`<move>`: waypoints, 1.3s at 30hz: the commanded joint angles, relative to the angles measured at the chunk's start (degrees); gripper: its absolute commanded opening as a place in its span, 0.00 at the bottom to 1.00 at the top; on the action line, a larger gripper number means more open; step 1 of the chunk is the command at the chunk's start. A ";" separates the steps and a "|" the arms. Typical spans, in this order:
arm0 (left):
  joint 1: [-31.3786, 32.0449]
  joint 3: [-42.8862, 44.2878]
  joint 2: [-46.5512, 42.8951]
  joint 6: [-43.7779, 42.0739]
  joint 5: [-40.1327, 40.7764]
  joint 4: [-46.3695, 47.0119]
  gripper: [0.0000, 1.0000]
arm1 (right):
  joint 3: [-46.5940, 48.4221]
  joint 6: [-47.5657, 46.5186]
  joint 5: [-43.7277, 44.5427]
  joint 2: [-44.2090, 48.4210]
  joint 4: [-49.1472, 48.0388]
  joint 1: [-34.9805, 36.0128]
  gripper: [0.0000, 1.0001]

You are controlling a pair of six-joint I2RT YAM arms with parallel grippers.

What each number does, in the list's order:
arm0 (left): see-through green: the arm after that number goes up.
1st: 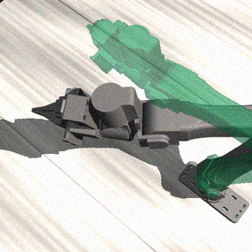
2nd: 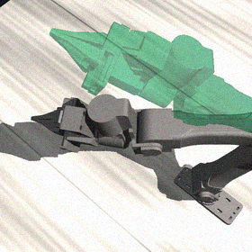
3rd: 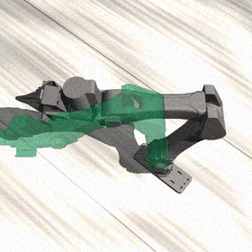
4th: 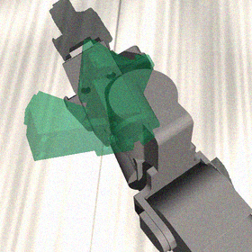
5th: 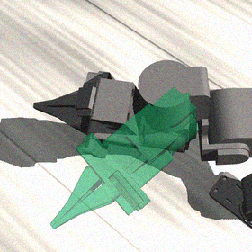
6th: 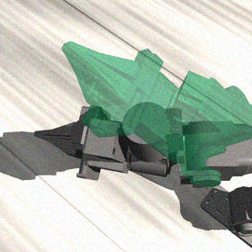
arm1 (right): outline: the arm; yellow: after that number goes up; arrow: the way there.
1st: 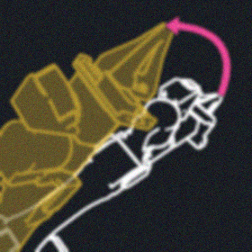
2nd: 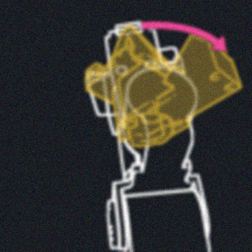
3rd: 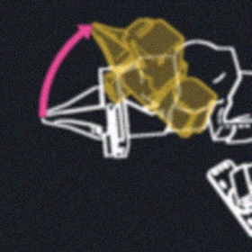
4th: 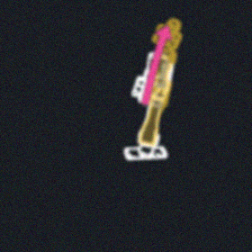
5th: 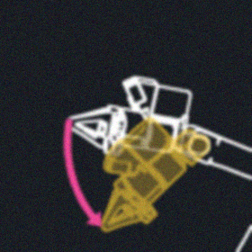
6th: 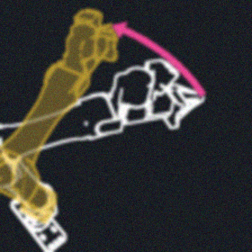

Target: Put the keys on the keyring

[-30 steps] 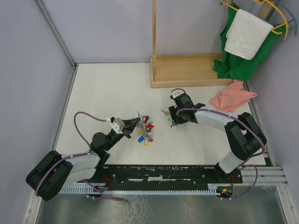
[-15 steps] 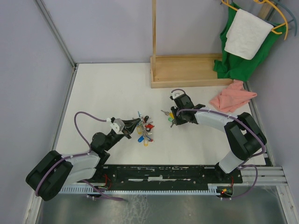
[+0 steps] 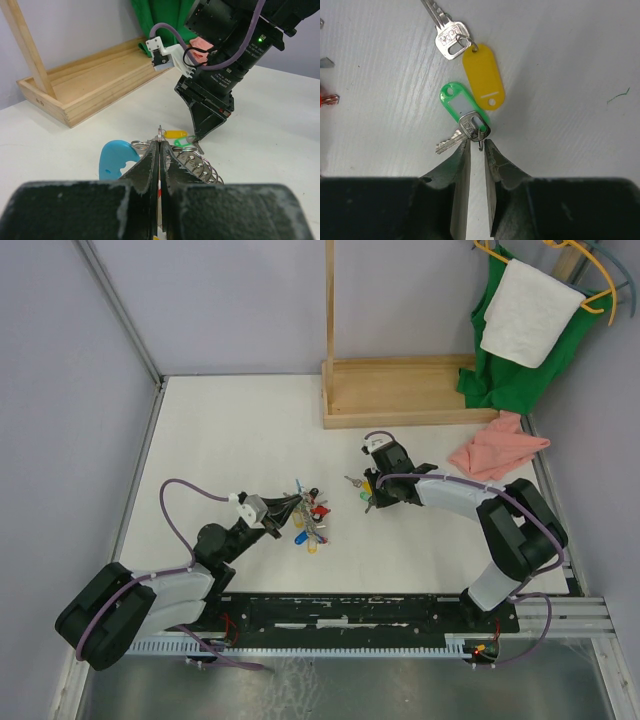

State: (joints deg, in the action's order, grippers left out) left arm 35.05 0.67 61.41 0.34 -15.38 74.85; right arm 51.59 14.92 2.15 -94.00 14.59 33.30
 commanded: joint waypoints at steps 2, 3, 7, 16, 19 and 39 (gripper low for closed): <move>-0.28 -0.48 -0.05 -0.86 -0.62 5.34 0.03 | -0.35 -0.58 -0.33 -0.63 -1.83 -0.15 0.24; -0.32 -0.49 -0.10 -0.86 -0.62 5.36 0.03 | -0.36 -0.67 -0.24 -0.65 -1.80 -0.16 0.23; -0.29 -0.45 -0.19 -0.87 -0.62 5.38 0.03 | -0.27 -0.85 -0.03 -1.00 -1.51 -0.15 0.21; -0.25 -0.40 -0.18 -0.78 -0.80 5.34 0.03 | -0.19 -1.46 -0.56 -0.88 -0.40 -0.16 0.21; -0.33 -0.36 -0.23 -0.78 -0.80 5.36 0.03 | -0.10 -1.81 -0.82 -0.88 0.07 -0.13 0.22; -0.33 0.30 -0.26 -0.20 -1.38 5.45 0.03 | 1.55 -5.06 0.75 3.85 4.38 -0.03 0.02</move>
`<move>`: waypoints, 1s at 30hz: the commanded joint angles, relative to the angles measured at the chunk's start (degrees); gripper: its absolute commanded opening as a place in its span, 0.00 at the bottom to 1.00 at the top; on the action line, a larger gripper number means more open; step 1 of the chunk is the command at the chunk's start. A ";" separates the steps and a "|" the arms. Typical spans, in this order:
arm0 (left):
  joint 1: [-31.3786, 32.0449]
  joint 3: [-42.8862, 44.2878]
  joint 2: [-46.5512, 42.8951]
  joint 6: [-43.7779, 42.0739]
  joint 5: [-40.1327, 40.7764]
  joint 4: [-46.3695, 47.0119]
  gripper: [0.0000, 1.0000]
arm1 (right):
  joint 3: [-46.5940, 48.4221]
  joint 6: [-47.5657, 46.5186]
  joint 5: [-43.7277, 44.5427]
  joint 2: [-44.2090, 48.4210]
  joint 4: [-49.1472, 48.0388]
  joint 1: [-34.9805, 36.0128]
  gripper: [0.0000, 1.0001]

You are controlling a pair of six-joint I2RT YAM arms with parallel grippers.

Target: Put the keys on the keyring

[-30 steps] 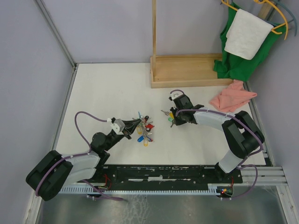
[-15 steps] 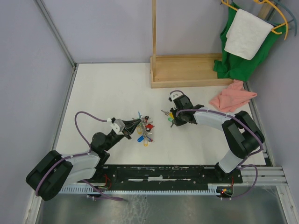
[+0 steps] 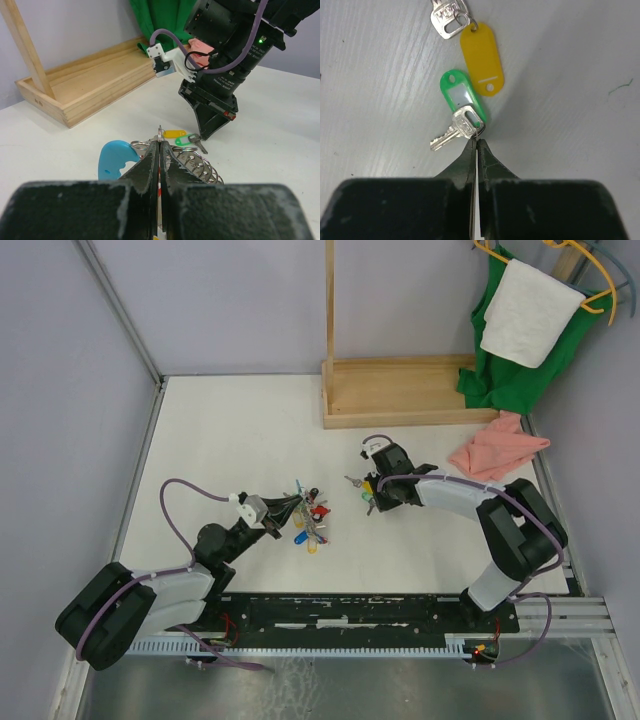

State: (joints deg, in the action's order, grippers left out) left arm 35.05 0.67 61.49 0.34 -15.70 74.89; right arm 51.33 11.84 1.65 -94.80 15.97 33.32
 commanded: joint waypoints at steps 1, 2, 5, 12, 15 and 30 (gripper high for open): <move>-0.33 0.54 -0.26 0.14 -1.00 5.36 0.03 | 2.43 -2.50 1.15 5.66 4.15 -0.09 0.01; -0.30 0.91 -0.05 0.60 -1.00 5.36 0.03 | 3.11 -3.09 0.86 6.70 5.30 -0.09 0.01; -0.33 1.50 0.64 1.75 -0.83 6.55 0.03 | 5.38 -5.47 -1.10 9.85 9.16 0.02 0.01; -1.03 3.52 2.10 2.70 -3.70 8.77 0.03 | 8.08 -11.94 -10.09 17.51 11.93 0.00 0.01; -1.95 4.22 3.18 2.74 -6.22 10.25 0.03 | 8.07 -15.09 -14.77 19.47 11.90 -0.01 0.01; -5.64 7.04 14.30 0.55 -29.28 24.14 0.03 | 7.08 -26.17 -32.25 23.56 8.73 2.14 0.01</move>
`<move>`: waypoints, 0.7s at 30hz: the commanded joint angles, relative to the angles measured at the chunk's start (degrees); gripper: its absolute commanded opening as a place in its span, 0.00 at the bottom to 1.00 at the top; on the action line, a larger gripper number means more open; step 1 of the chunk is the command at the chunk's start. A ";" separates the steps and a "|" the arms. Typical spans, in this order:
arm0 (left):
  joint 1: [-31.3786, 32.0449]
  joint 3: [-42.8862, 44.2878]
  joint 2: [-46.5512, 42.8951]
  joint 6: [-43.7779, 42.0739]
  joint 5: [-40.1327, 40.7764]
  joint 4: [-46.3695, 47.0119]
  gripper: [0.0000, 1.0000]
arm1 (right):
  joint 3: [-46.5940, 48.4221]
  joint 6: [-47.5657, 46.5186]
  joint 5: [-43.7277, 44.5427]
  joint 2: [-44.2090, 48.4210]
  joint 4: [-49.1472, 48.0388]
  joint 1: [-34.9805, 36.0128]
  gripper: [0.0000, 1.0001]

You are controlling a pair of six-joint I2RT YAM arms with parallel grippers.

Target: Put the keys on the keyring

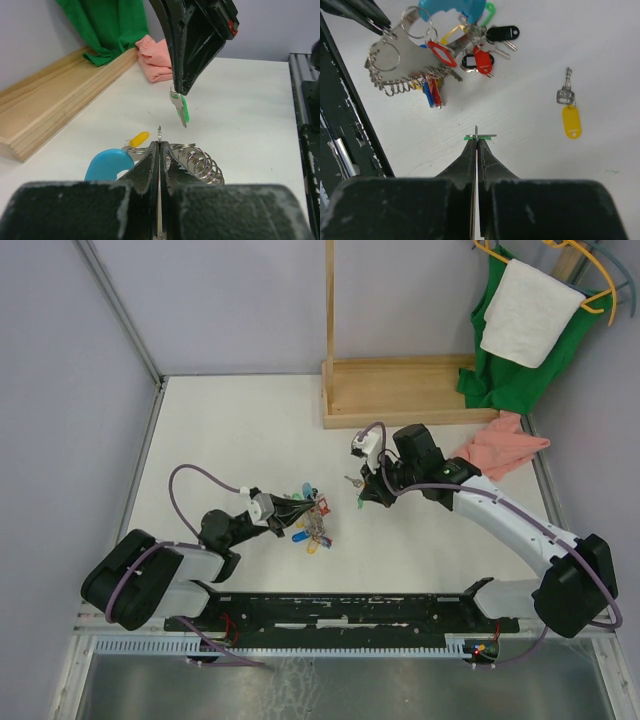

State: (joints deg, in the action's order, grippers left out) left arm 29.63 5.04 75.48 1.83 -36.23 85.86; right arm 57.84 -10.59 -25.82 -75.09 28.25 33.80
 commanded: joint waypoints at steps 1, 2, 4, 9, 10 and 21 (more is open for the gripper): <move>-0.25 2.77 0.32 -1.47 -9.97 13.14 0.03 | 0.19 -3.73 -3.63 4.28 -4.29 2.68 0.01; -0.25 2.83 0.28 -1.77 -10.60 13.12 0.03 | -0.03 -4.20 -2.40 4.59 -4.57 3.89 0.01; -0.20 2.79 0.19 -2.50 -11.84 13.11 0.03 | -0.62 -7.41 -2.31 4.93 -4.54 6.45 0.01; -0.27 2.12 0.02 -4.21 -13.43 13.15 0.03 | -1.89 -14.21 -1.39 5.82 -5.24 10.94 0.01; -0.27 1.97 -0.12 -4.48 -13.62 13.17 0.03 | -1.71 -14.85 -0.12 5.90 -5.01 11.92 0.01; -0.27 1.29 -0.98 -5.51 -16.03 13.12 0.03 | -2.36 -19.86 9.53 4.91 -6.19 19.18 0.01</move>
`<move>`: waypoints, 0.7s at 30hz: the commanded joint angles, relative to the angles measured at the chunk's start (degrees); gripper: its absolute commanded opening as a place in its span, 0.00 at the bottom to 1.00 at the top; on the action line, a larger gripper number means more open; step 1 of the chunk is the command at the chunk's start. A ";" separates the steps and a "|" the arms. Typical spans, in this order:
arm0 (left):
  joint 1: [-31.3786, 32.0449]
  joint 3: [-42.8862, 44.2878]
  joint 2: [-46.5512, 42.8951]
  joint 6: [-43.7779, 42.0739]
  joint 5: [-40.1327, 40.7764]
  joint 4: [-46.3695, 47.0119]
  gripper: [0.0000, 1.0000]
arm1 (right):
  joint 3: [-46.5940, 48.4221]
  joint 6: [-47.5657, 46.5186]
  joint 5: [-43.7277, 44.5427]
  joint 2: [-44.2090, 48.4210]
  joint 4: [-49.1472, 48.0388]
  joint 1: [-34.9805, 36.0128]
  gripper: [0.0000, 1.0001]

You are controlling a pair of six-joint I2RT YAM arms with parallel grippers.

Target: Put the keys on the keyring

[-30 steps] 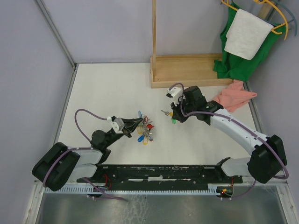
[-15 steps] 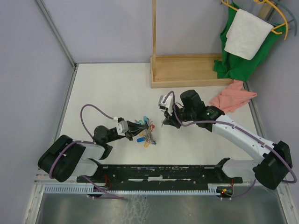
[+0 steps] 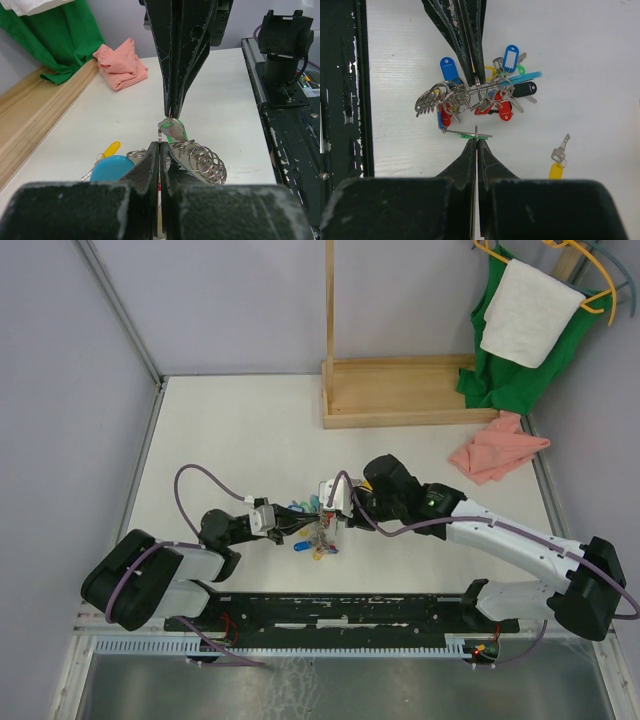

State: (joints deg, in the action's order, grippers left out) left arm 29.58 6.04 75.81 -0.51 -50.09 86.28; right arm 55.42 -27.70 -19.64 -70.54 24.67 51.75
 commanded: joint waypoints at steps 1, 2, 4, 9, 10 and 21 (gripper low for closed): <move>-0.23 0.30 -1.43 -3.24 -2.41 12.70 0.03 | 0.16 -2.95 3.52 0.18 -2.68 1.38 0.01; -0.18 0.22 -1.57 -3.31 -2.58 12.70 0.03 | 0.21 -3.11 3.56 -0.08 -2.81 1.53 0.01; -0.18 0.11 -1.92 -3.35 -2.78 12.69 0.03 | 0.24 -3.38 3.47 -0.45 -3.10 1.81 0.01; -0.22 0.28 -2.07 -3.35 -3.44 12.73 0.03 | 0.69 -3.51 2.60 -1.64 -3.02 2.02 0.01; -0.23 0.28 -2.07 -3.42 -3.44 12.77 0.03 | 0.88 -3.55 2.30 -1.77 -2.80 2.12 0.01; -0.18 0.54 -1.81 -3.18 -4.23 12.73 0.03 | 2.67 -3.47 -0.02 -3.33 -2.39 2.38 0.01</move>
State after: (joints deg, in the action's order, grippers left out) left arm 29.58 6.00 74.94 -1.34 -53.08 86.30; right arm 55.37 -30.50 -18.04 -73.43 23.81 53.65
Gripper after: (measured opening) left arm 0.033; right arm 0.015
